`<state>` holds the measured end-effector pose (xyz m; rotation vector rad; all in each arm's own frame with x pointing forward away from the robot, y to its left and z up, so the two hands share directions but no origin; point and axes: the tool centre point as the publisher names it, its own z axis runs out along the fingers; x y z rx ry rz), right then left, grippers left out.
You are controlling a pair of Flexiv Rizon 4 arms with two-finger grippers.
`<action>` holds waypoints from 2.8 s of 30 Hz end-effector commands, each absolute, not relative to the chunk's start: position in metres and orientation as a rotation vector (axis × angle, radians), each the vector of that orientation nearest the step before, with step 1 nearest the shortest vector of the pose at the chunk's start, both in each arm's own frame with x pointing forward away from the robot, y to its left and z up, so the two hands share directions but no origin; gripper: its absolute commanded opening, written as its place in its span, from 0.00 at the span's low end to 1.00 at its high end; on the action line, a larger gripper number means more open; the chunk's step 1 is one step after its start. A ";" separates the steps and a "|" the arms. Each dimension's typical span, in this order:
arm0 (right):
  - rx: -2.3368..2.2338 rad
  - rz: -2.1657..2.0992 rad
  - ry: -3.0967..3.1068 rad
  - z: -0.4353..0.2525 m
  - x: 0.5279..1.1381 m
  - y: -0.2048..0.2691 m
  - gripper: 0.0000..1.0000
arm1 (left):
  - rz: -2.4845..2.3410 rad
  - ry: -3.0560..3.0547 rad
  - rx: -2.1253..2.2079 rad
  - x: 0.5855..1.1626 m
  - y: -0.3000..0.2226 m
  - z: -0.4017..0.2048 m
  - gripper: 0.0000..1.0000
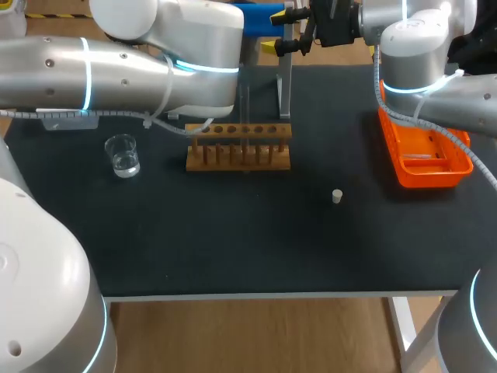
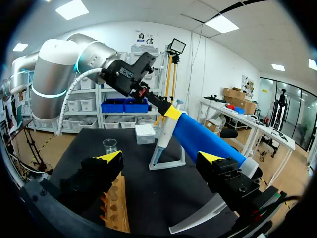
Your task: Invert the test tube, pick up the pipette, mount the tip to pipette, aspirate from beaker and dispense into the tube, eject the tip, return the pipette, and cap with the stopper.
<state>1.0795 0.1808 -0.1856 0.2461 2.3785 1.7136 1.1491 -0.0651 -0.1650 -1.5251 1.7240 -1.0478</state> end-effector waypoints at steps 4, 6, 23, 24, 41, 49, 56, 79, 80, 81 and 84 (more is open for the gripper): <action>0.248 1.712 2.376 -0.185 1.078 0.180 1.00 | -1.088 1.750 -1.490 1.114 -0.072 -0.150 1.00; 0.248 1.712 2.376 -0.185 1.078 0.180 1.00 | -1.114 1.763 -1.474 1.103 -0.076 -0.148 1.00; 0.248 1.712 2.376 -0.185 1.078 0.180 1.00 | -1.373 2.065 -1.053 1.017 -0.098 -0.142 1.00; 0.248 1.712 2.376 -0.185 1.078 0.180 1.00 | -1.418 2.091 -1.002 1.013 -0.099 -0.143 1.00; 0.248 1.712 2.376 -0.185 1.078 0.180 1.00 | -1.631 2.361 -0.571 0.969 -0.109 -0.172 1.00; 0.248 1.712 2.376 -0.185 1.078 0.180 1.00 | -1.590 2.419 -0.489 0.965 -0.116 -0.188 1.00; 0.248 1.712 2.376 -0.185 1.078 0.180 1.00 | -1.524 2.476 -0.438 0.968 -0.126 -0.201 1.00; 0.248 1.712 2.376 -0.185 1.078 0.180 1.00 | -1.542 2.624 -0.236 0.978 -0.165 -0.235 1.00; 0.248 1.712 2.376 -0.185 1.078 0.180 1.00 | -1.548 2.624 -0.226 0.977 -0.166 -0.236 1.00; 0.248 1.712 2.376 -0.185 1.078 0.180 1.00 | -1.541 2.630 -0.218 0.977 -0.168 -0.237 1.00; 0.248 1.712 2.376 -0.185 1.078 0.180 1.00 | -1.532 2.638 -0.199 0.976 -0.173 -0.241 1.00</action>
